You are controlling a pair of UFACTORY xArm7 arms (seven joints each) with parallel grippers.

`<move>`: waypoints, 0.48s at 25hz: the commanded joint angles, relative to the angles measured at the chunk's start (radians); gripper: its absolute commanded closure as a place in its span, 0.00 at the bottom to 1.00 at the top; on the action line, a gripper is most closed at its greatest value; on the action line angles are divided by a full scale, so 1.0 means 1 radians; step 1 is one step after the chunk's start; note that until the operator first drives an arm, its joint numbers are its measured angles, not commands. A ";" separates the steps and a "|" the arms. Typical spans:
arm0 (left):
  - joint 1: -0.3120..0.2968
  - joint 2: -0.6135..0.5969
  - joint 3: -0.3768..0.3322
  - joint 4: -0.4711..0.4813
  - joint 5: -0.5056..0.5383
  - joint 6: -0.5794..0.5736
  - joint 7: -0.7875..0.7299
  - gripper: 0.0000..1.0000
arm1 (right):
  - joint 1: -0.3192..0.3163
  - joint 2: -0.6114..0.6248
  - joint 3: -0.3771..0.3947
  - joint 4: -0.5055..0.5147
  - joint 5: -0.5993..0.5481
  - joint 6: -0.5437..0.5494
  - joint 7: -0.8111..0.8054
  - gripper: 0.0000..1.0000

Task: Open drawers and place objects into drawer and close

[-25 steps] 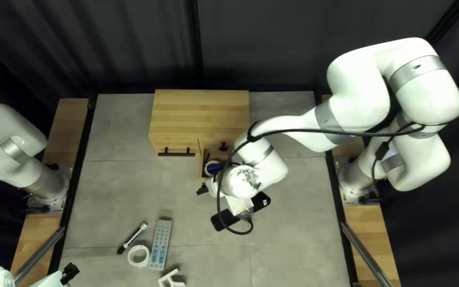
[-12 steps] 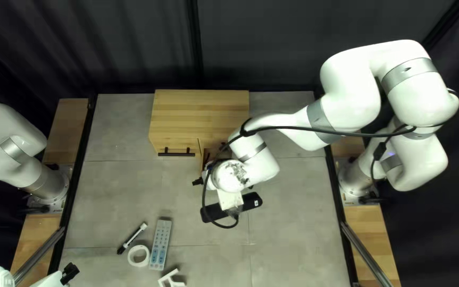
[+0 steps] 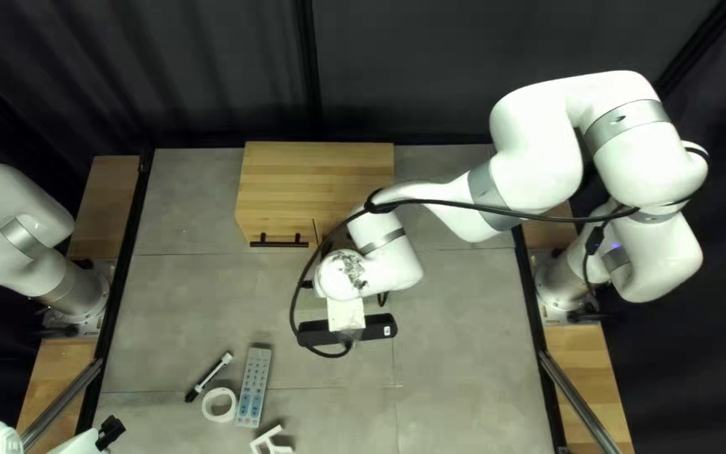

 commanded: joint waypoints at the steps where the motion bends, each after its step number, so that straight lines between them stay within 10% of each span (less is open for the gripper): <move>1: 0.000 0.000 0.000 0.000 0.000 0.000 0.000 0.00 | -0.008 -0.012 -0.008 -0.009 0.003 -0.005 0.007 0.00; 12: 0.000 0.000 0.000 0.000 0.000 0.000 0.000 0.00 | -0.011 -0.037 -0.018 -0.016 -0.006 0.009 0.024 0.00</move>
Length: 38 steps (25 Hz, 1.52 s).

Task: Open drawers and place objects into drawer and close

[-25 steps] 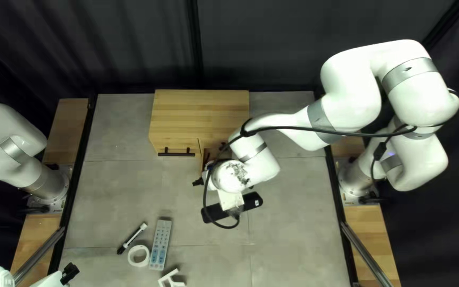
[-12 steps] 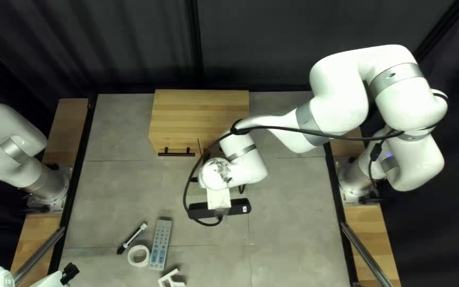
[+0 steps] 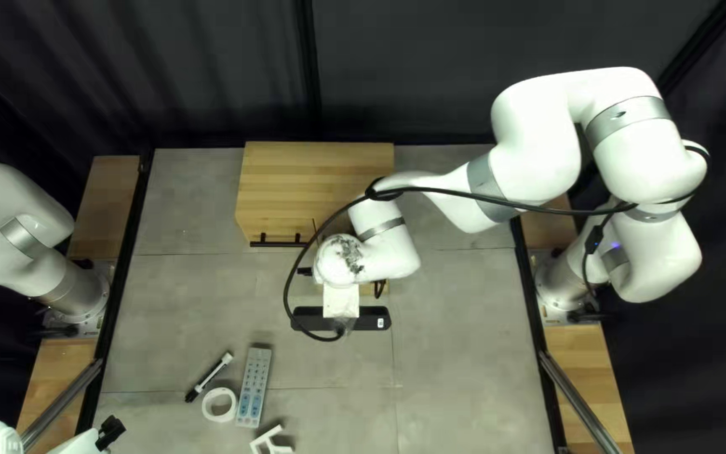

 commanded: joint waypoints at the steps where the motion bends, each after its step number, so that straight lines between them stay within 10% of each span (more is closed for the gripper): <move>1: 0.000 0.000 0.000 0.000 0.000 0.000 0.000 0.00 | 0.000 -0.007 -0.003 -0.004 -0.004 0.006 0.009 0.00; 22: 0.000 0.000 0.000 0.000 0.000 0.000 0.000 0.00 | -0.048 0.014 -0.018 0.014 0.117 -0.009 0.052 0.00; 38: 0.000 0.000 0.000 0.000 0.000 0.000 0.000 0.00 | 0.006 -0.069 -0.057 -0.078 -0.111 -0.075 0.205 0.00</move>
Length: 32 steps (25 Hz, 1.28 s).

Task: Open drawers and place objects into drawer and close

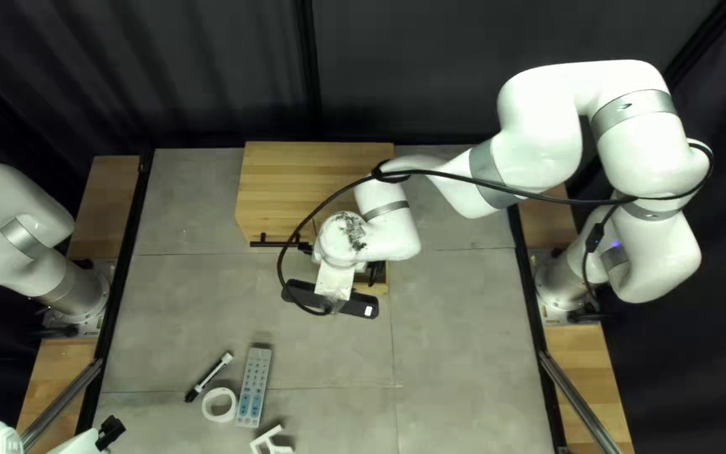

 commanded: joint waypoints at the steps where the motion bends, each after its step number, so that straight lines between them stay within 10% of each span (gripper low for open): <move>1: 0.000 0.000 0.000 0.000 0.000 0.000 0.000 0.00 | 0.019 -0.025 -0.006 -0.012 -0.067 0.016 0.037 0.00; 16: 0.000 0.000 0.000 0.000 0.000 0.000 0.000 0.00 | 0.137 -0.081 0.099 0.010 -0.103 0.139 0.009 0.00; 32: 0.000 0.000 0.000 0.000 0.000 0.000 0.000 0.00 | 0.286 0.231 0.119 0.273 -0.212 0.444 0.236 0.00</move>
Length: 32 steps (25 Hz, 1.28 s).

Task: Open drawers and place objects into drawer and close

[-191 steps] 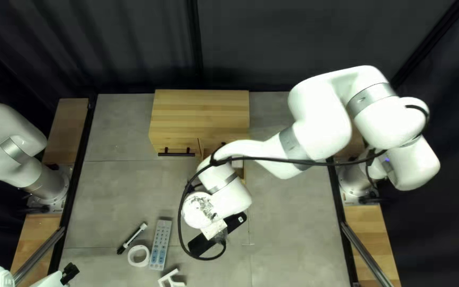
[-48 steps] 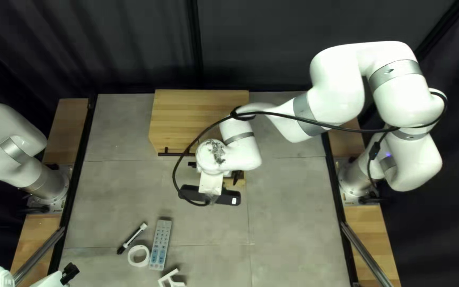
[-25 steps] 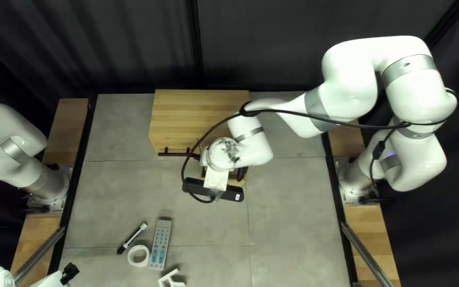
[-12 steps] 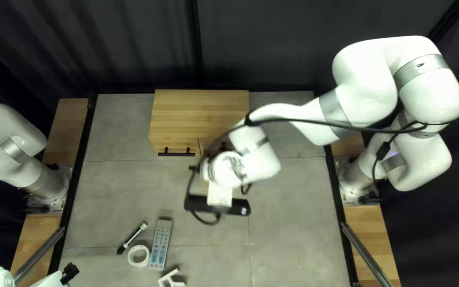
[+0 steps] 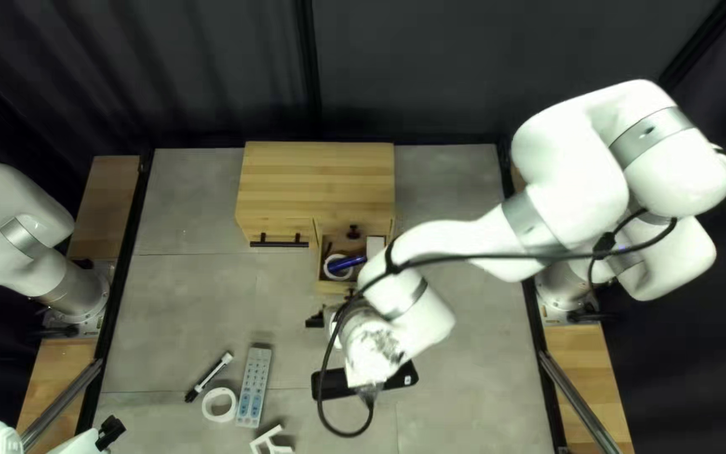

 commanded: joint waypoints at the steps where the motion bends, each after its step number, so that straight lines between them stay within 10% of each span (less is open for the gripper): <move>1: 0.000 0.000 0.000 0.000 0.000 0.000 0.000 0.00 | 0.026 0.090 -0.015 0.069 -0.012 0.063 0.071 0.00; 32: 0.000 0.000 0.000 0.000 0.000 0.000 0.000 0.00 | -0.018 0.166 -0.025 0.111 0.042 0.070 0.043 0.00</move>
